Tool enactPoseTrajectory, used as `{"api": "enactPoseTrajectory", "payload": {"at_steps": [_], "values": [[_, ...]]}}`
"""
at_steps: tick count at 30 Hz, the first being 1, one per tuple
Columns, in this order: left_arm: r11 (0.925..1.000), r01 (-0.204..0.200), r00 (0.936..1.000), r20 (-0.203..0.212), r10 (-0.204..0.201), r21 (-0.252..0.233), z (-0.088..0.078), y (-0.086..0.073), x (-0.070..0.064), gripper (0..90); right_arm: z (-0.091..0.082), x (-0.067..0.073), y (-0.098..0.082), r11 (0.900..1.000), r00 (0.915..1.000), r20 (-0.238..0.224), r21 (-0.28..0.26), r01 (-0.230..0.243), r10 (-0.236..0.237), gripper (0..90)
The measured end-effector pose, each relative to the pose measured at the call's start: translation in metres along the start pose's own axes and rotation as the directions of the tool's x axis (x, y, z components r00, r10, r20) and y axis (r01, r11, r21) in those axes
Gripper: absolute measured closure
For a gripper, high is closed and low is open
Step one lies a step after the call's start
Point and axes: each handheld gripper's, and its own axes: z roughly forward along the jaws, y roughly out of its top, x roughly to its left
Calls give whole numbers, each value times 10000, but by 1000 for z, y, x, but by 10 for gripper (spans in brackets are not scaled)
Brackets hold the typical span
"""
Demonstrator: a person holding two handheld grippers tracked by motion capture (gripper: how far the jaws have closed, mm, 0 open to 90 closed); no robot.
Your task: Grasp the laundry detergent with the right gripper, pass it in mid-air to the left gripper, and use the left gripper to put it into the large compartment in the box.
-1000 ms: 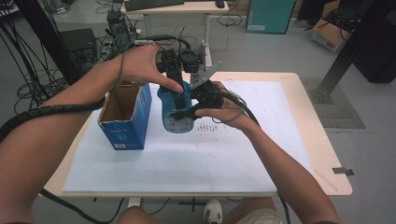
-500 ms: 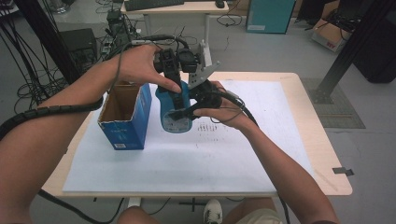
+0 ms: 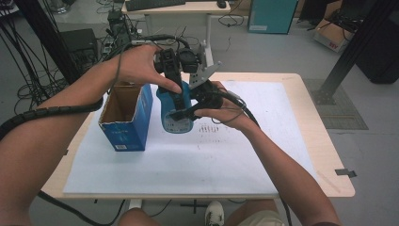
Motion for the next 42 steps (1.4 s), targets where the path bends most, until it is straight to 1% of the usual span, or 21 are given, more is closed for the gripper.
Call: {"api": "enactPoseTrajectory", "payload": {"at_steps": [1, 2, 3, 7, 11, 15, 17, 18, 19, 26, 28, 31, 35, 37, 38, 42], "values": [[10000, -53, 10000, -14, 53, 37, -1, 0, 0, 61, 0, 0, 0, 10000, 10000, 16, 17, -22, 22, 439], [10000, -62, 10000, -17, 62, 29, -1, 0, 1, 61, 0, 0, 0, 10000, 9999, 44, 15, 91, -91, 439], [10000, -62, 10000, -17, 62, 29, -1, 0, 1, 61, -1, 0, 0, 10000, 10000, 16, 4, 9, -9, 439], [10000, -40, 10000, -76, 40, -27, 0, 0, 0, 61, -2, 0, 0, 10000, 10000, 4, -34, -39, 39, 439], [9999, -99, 9999, -32, 99, 51, -1, -1, 0, 60, -1, 0, 0, 10000, 10000, 30, -2, 12, -12, 439], [10000, -6, 10000, -35, 6, -29, 0, -1, 0, 61, -1, 1, 1, 10000, 10000, 14, -28, 6, -6, 439], [10000, -6, 10000, -30, 6, -52, 0, -1, 0, 60, -1, 1, 1, 10000, 10000, 28, -47, -1, 1, 439], [10000, -12, 10000, -14, 12, -43, 0, 0, 0, 60, -1, 0, 1, 9999, 10000, 44, -51, 90, -89, 439], [10000, -33, 10000, -10, 33, -31, 0, 0, 0, 60, -1, 1, 1, 10000, 10000, 23, -52, -5, 5, 439], [10000, -24, 10000, -34, 24, -33, 2, 0, 1, 60, -1, 0, 2, 10000, 10000, -8, -89, 37, -37, 439], [9999, -86, 9999, -61, 87, 69, 0, 0, 1, 61, -2, 0, 1, 9999, 10000, -5, -106, 45, -45, 439], [10000, -55, 10000, -22, 55, 27, 1, 0, 2, 61, -2, 0, 1, 9999, 10000, -5, -115, 66, -66, 439], [9998, -150, 9999, -26, 150, 142, 0, 0, 3, 62, -2, 1, 2, 9999, 10000, -41, -107, 41, -41, 439], [9997, -154, 9999, -6, 154, 189, 0, 0, 3, 62, -1, 0, 2, 9997, 9998, -13, -142, 193, -193, 439], [9997, -146, 9999, -19, 146, 213, 0, 0, 3, 62, -2, 1, 2, 9999, 10000, -33, -134, 91, -92, 439], [9997, -157, 9999, -28, 157, 174, 0, 0, 2, 62, -2, 2, 2, 9999, 9999, -46, -118, 94, -94, 439]]}}
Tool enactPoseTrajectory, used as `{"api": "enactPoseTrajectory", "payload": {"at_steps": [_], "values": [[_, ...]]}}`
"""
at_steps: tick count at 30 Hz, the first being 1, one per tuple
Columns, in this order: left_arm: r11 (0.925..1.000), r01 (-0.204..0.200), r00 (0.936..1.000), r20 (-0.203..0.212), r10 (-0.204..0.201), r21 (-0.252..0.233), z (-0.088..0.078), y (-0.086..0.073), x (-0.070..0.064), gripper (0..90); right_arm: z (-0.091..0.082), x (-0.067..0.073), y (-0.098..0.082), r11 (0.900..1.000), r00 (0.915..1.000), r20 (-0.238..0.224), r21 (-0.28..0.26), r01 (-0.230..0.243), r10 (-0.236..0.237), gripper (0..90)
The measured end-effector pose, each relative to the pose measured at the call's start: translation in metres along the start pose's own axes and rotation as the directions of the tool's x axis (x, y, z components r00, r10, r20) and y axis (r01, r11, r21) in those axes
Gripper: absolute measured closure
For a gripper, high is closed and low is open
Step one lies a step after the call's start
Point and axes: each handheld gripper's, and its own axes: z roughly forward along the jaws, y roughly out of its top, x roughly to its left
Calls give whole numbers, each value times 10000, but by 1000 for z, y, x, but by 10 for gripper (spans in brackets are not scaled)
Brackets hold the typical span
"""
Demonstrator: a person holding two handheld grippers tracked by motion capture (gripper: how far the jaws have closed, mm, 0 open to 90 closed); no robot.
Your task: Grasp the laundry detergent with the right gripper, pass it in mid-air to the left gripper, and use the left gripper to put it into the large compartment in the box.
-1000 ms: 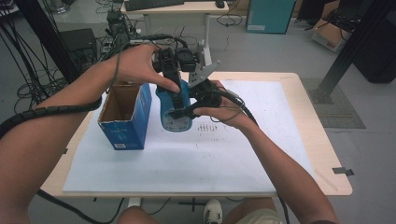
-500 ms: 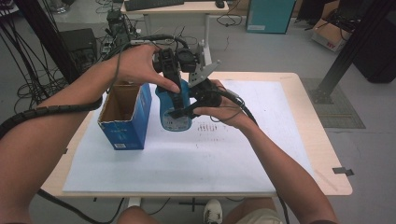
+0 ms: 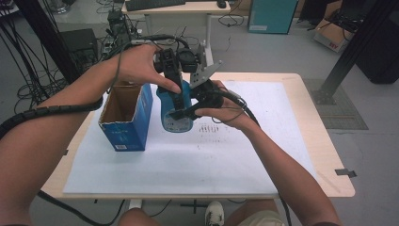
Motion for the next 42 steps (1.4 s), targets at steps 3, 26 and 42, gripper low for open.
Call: {"api": "enactPoseTrajectory", "payload": {"at_steps": [3, 26, 42], "values": [[10000, -58, 10000, -3, 58, 39, -1, 0, 0, 64, 0, 0, 0, 10000, 10000, 16, 5, 26, -26, 438], [9838, 1442, 9895, 107, -1439, -1064, 6, -3, -8, 205, 0, 1, 2, 9998, 9998, -30, -66, 173, -173, 438], [9938, 846, 9964, 83, -843, -715, 5, -2, -4, 346, 1, 0, 2, 9989, 9989, -18, -70, 459, -459, 438]]}}
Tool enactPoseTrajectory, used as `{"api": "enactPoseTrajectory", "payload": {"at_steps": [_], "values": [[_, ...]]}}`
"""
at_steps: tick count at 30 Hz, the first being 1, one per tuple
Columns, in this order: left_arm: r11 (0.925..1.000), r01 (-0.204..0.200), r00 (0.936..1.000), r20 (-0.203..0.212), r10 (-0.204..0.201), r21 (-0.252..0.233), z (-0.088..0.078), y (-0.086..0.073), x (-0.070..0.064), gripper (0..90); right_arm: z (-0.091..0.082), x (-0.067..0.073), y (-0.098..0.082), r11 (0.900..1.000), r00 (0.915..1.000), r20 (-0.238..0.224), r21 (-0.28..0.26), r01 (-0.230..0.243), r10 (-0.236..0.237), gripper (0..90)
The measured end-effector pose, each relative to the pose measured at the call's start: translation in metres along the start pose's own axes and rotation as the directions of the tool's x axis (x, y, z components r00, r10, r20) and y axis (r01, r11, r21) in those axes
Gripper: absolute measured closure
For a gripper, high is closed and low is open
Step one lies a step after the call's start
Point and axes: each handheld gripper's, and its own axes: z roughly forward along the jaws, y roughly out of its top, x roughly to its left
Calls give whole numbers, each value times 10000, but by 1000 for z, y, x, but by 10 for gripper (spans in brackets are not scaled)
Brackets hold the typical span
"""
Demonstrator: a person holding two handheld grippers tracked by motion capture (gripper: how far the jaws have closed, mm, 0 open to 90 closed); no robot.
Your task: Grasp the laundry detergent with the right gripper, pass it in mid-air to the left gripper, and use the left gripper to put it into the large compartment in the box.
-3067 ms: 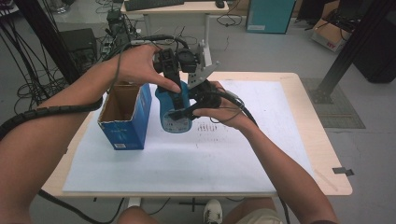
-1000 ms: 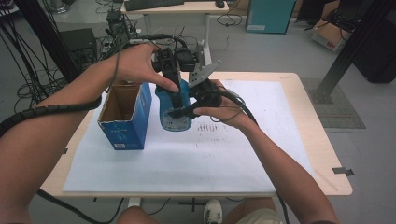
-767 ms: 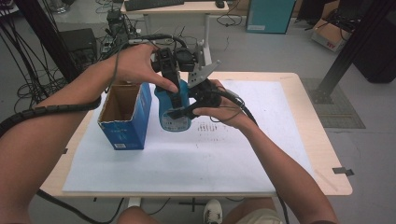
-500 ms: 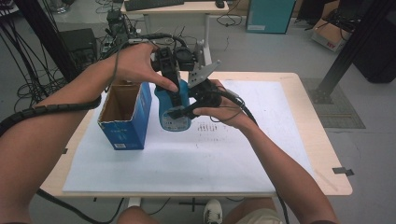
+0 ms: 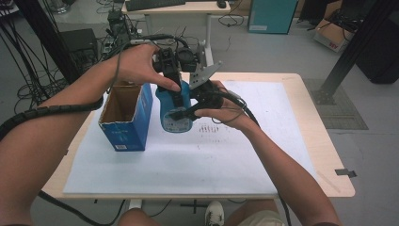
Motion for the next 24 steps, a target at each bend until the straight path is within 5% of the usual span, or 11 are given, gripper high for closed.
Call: {"api": "enactPoseTrajectory", "payload": {"at_steps": [2, 3, 17, 18, 20, 21, 24], "values": [[10000, 35, 10000, -19, -35, -57, 1, 0, 0, 348, 1, -1, -1, 9999, 9999, -9, -35, 126, -126, 438], [10000, 34, 10000, 42, -34, 11, 1, 0, 0, 349, 5, -13, -1, 9849, 9863, 266, -557, 1640, -1627, 438], [10000, -30, 9999, 154, 28, 93, 3, 4, 1, 353, 4, -14, -5, 9853, 9875, 312, -685, 1562, -1544, 437], [10000, -26, 9999, 106, 26, 43, 4, 4, 0, 353, -3, -1, -7, 9997, 9997, -255, 263, -23, 29, 437], [10000, -43, 9999, 161, 42, 69, 5, 4, 1, 353, -1, -5, -8, 9985, 9985, -134, -136, 524, -526, 437], [10000, -33, 9999, 128, 33, 67, 5, 4, 0, 353, 3, -14, -7, 9854, 9874, 293, -660, 1571, -1554, 437], [10000, -13, 9999, 111, 12, 60, 6, 4, 0, 354, 4, -14, -8, 9854, 9874, 293, -654, 1570, -1553, 436]]}}
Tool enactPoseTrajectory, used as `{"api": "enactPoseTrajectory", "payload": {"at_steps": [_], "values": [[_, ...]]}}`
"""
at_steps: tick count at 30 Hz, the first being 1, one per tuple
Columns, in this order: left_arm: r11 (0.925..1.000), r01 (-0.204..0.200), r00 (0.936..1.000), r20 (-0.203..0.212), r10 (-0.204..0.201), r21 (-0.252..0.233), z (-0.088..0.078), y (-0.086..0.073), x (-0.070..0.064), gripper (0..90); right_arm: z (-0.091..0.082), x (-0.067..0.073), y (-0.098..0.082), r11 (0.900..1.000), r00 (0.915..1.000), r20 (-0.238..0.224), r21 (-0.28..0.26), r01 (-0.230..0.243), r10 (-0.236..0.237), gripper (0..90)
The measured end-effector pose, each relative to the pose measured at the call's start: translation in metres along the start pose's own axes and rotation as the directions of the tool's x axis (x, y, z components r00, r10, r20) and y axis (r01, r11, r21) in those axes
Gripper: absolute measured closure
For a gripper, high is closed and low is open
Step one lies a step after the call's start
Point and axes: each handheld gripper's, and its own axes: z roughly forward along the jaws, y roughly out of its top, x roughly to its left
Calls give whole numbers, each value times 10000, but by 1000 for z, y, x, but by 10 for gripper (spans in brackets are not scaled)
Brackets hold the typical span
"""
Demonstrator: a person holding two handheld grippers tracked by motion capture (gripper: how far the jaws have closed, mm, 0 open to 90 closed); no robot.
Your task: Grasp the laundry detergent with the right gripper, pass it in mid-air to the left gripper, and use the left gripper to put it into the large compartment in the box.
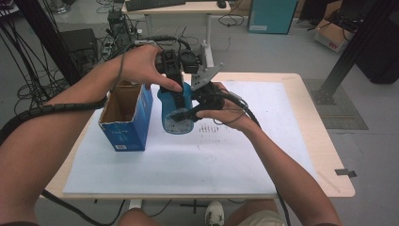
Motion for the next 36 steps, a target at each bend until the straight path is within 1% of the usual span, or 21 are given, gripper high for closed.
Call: {"api": "enactPoseTrajectory", "payload": {"at_steps": [1, 2, 3, 4, 5, 6, 7, 9, 10, 11, 12, 14, 15, 16, 19, 21, 28, 31, 32, 33, 36], "values": [[10000, -7, 10000, -14, 7, -18, 0, 0, 0, 354, 0, 0, 0, 10000, 10000, 4, 3, 0, 0, 436], [10000, -27, 10000, 86, 27, 51, 0, 0, 1, 354, 0, 0, 0, 10000, 10000, -8, -24, 16, -16, 435], [10000, -19, 10000, 47, 19, 17, 1, 0, 1, 355, 1, 0, -1, 10000, 10000, -19, -22, 19, -19, 435], [10000, -19, 10000, 47, 19, 17, 1, 0, 1, 356, 1, 1, -1, 9999, 9999, -111, 57, -127, 128, 434], [10000, -50, 10000, 70, 50, 70, 1, -1, 1, 356, 2, -1, -1, 9998, 9998, 19, -127, 183, -183, 434], [10000, -48, 9999, 102, 47, 30, 1, -1, 1, 357, 2, -1, -1, 9998, 9999, 11, -118, 164, -164, 434], [10000, -50, 10000, 73, 50, 33, 2, -1, 1, 357, 2, 0, -2, 10000, 10000, -56, -7, -32, 32, 433], [10000, -57, 9999, 127, 56, 63, 2, -1, 2, 358, 2, -1, -2, 10000, 10000, -64, -31, -8, 8, 432], [10000, -50, 9999, 119, 49, 68, 2, -1, 2, 359, -1, 6, -2, 9951, 9947, -464, 418, -900, 920, 432], [10000, -41, 9999, 123, 40, 47, 3, -1, 1, 359, -1, 7, -2, 9926, 9924, -521, 557, -1082, 1112, 431], [10000, -48, 9999, 107, 48, 17, 3, -1, 2, 360, -2, 8, -2, 9917, 9918, -530, 605, -1133, 1165, 431], [10000, -46, 9999, 155, 45, 25, 3, -1, 2, 360, -1, 7, -3, 9925, 9921, -560, 560, -1090, 1121, 430], [10000, -42, 9999, 144, 42, 17, 3, 0, 2, 361, 1, 2, -3, 9988, 9984, -342, 186, -451, 458, 429], [10000, -35, 9999, 117, 35, -2, 3, 0, 2, 361, -1, 7, -3, 9928, 9926, -535, 541, -1064, 1093, 429], [10000, -6, 9999, 154, 6, 25, 3, 1, 2, 361, -3, 7, -3, 9912, 9909, -562, 584, -1187, 1220, 427], [10000, -46, 9998, 198, 44, 75, 3, 2, 2, 361, -3, 6, -4, 9920, 9914, -588, 540, -1138, 1169, 426], [9999, -2, 9999, 173, 0, 102, 2, 3, 2, 362, -5, 7, -4, 9910, 9904, -583, 541, -1226, 1257, 425], [10000, 26, 9999, 107, -27, 45, 2, 2, 1, 361, -4, 6, -4, 9926, 9917, -587, 464, -1122, 1148, 424], [10000, 12, 9999, 119, -13, 73, 2, 2, 1, 362, -3, 4, -4, 9956, 9946, -514, 321, -883, 899, 424], [10000, 12, 9999, 102, -13, 66, 2, 2, 1, 362, -4, 6, -3, 9937, 9930, -534, 439, -1032, 1055, 423], [10000, 32, 9999, 135, -32, 60, 2, 1, 1, 362, -3, 6, -4, 9944, 9937, -513, 407, -977, 998, 422]]}}
